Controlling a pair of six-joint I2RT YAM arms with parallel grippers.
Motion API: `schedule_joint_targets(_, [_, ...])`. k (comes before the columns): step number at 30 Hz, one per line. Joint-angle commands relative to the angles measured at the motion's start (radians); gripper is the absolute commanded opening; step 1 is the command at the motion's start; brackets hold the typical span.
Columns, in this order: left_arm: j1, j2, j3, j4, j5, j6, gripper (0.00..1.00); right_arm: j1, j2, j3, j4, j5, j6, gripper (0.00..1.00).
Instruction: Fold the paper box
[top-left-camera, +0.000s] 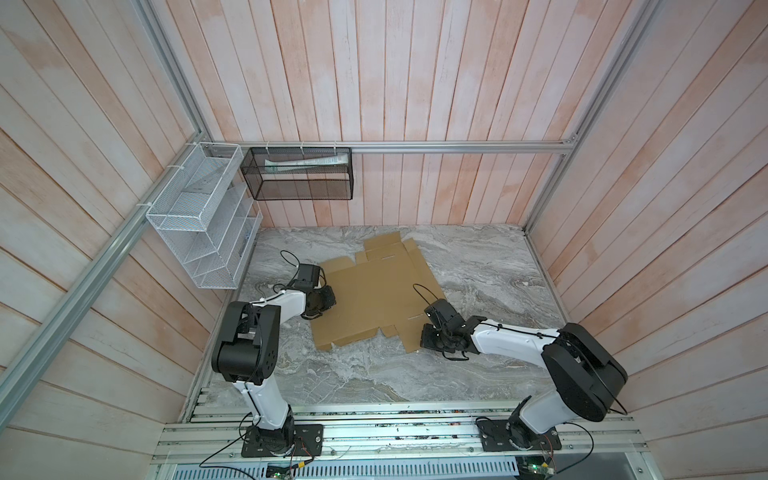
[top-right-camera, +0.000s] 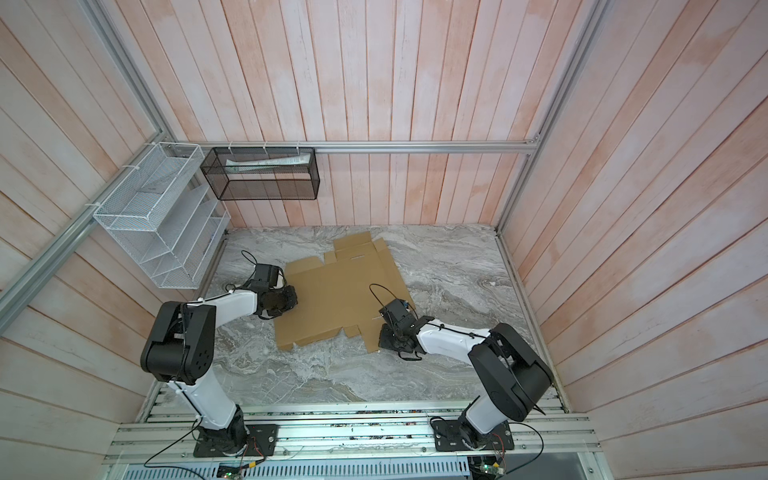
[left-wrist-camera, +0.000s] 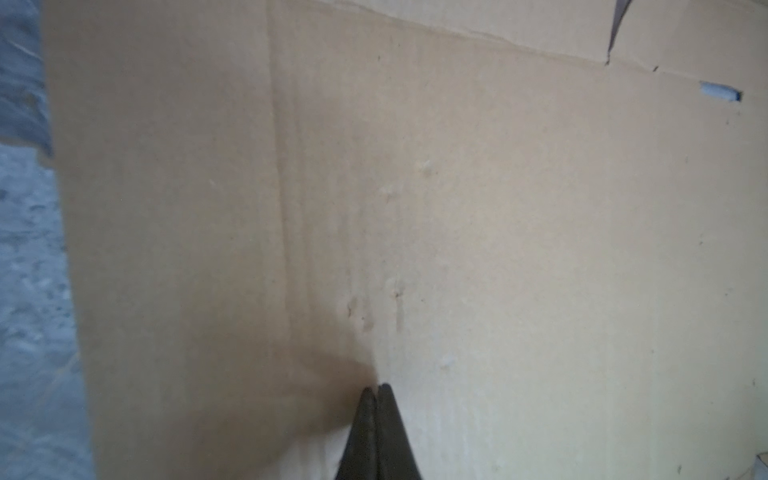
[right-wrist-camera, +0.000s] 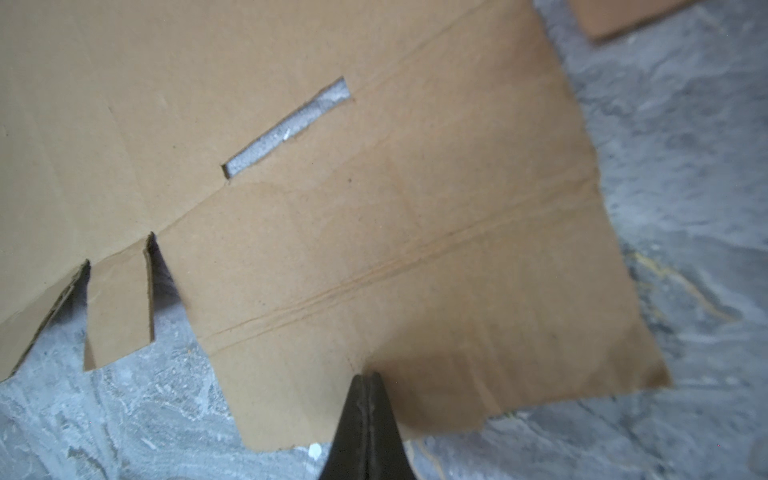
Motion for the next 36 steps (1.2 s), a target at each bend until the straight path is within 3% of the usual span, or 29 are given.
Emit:
schedule_joint_targets(1, [-0.005, -0.03, -0.052, -0.012, 0.014, 0.001, 0.0, -0.025, 0.031, -0.016, -0.014, 0.004, -0.003, 0.0])
schedule_joint_targets(13, [-0.055, -0.139, -0.187, 0.003, 0.029, -0.063, 0.0, -0.134, 0.1, 0.021, -0.01, -0.01, -0.114, 0.0])
schedule_joint_targets(27, [-0.261, -0.226, -0.3, 0.013, 0.008, -0.177, 0.0, -0.285, 0.216, 0.115, -0.018, -0.021, -0.275, 0.0])
schedule_joint_targets(36, [-0.346, -0.269, -0.273, -0.01, -0.004, -0.211, 0.0, -0.364, 0.232, 0.216, -0.079, 0.01, -0.37, 0.0])
